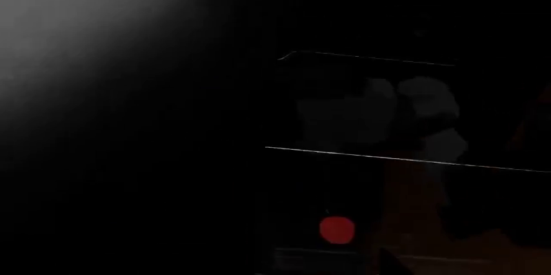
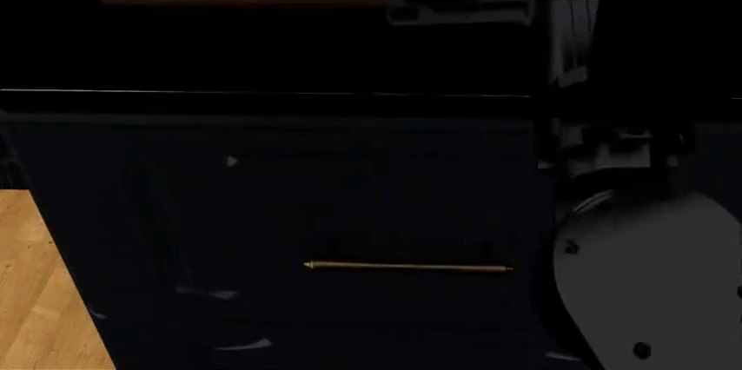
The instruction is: Close the oven door
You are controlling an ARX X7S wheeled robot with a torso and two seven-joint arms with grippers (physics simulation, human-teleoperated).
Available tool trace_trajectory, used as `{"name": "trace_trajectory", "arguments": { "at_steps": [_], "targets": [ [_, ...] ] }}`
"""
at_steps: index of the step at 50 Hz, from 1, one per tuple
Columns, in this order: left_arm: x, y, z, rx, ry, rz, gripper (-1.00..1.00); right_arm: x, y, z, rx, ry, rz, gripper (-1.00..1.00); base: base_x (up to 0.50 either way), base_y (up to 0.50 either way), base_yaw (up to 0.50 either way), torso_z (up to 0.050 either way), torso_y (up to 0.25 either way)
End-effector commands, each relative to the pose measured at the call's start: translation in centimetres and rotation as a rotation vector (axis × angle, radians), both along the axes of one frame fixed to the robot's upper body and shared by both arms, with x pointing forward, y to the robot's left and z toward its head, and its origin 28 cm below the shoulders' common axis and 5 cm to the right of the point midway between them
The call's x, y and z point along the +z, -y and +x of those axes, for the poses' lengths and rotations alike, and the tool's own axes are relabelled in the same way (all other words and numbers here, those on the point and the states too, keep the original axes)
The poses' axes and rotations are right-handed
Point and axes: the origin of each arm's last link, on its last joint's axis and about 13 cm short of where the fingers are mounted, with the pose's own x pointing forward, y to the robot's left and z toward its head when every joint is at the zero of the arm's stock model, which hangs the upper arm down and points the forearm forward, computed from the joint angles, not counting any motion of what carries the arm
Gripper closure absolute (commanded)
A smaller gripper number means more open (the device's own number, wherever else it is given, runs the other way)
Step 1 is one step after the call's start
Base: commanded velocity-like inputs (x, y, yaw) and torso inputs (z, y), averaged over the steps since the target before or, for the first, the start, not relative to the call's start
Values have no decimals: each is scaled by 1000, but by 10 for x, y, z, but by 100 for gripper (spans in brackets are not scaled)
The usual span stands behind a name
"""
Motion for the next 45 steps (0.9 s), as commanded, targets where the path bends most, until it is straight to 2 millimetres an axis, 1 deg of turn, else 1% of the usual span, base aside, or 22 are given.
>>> {"name": "trace_trajectory", "arguments": {
  "at_steps": [1, 5, 8, 10, 12, 14, 15, 19, 20, 22, 23, 27, 29, 30, 33, 35, 36, 38, 39, 41, 44, 45],
  "targets": [
    [73, 8, 38, 25, 68, 2, -100, 82, -7, 38, -15, 58, -71, -100, 0, 0, 0, 0, 0],
    [87, 8, 49, 37, 68, -3, -100, 101, -11, 49, -16, 71, -88, -100, 0, 0, 0, 0, 0],
    [100, 10, 59, 52, 64, 20, -100, 116, -14, 63, -23, 66, -103, -100, 0, 0, 0, 0, 0],
    [104, 9, 68, 66, 52, 27, -100, 124, -14, 73, -32, 61, -108, -100, 0, 0, 0, 0, 0],
    [105, 8, 83, 85, 38, 33, -100, 132, -13, 84, -58, 62, -115, -100, 0, 0, 0, 0, 0],
    [110, 6, 96, 82, 3, 13, -100, 137, -14, 93, -62, 62, -113, -100, 0, 0, 0, 0, 0],
    [112, 6, 99, 95, 5, 21, -100, 138, -14, 96, -66, 59, -116, -100, 0, 0, 0, 0, 0],
    [136, 6, 112, 71, -23, -6, -100, 153, -14, 117, -82, 39, -128, -100, 0, 0, 0, 0, 0],
    [138, 8, 114, 81, -20, 21, -100, 157, -15, 123, -81, 30, -127, -100, 0, 0, 0, 0, 0],
    [134, 14, 116, 113, -23, 114, -100, 164, -18, 132, -87, 28, -140, -100, 0, 0, -2, 0, 0],
    [131, 17, 117, 107, -36, 139, -100, 159, -18, 137, -102, -9, -152, -100, 0, 0, -3, 0, 0],
    [123, 22, 120, 107, -97, 162, -100, 142, -18, 143, -129, -89, -143, -100, 0, 0, -1, 0, 0],
    [118, 23, 121, 108, -132, 174, -100, 138, -16, 145, -135, -128, -127, -100, 0, 0, 0, 0, 0],
    [111, 25, 123, 146, -149, 251, -100, 132, -13, 146, -165, -167, -125, -100, 0, 0, 0, 0, 0],
    [109, 28, 122, 109, -187, 244, -100, 127, -8, 147, -182, -220, -80, -100, 17, 0, -3, 0, 0],
    [102, 30, 124, 76, -236, 218, -100, 124, -6, 147, -201, -251, -90, -100, 46, 0, 0, 10, 0],
    [98, 28, 126, 94, -242, 225, -100, 123, -6, 148, -205, -256, -92, -100, 66, 0, 0, 11, -25],
    [94, 24, 128, 120, -255, 211, -100, 119, -4, 148, -254, -282, -149, -100, 77, 0, 2, 14, -7],
    [91, 22, 129, 111, -282, 178, -100, 117, -3, 149, -280, -290, -179, -100, 81, 0, 4, 15, -14],
    [88, 19, 130, 131, -282, 183, -100, 115, -2, 150, -264, -303, -161, -100, 82, 0, 4, 16, -15],
    [86, 19, 131, 140, -329, 121, -100, 110, -3, 151, -251, -326, -168, -100, 83, 0, 4, 16, -16],
    [86, 17, 131, 163, -317, 162, -100, 109, -4, 151, -252, -335, -167, -100, 82, 0, 3, 16, -16]
  ]
}}
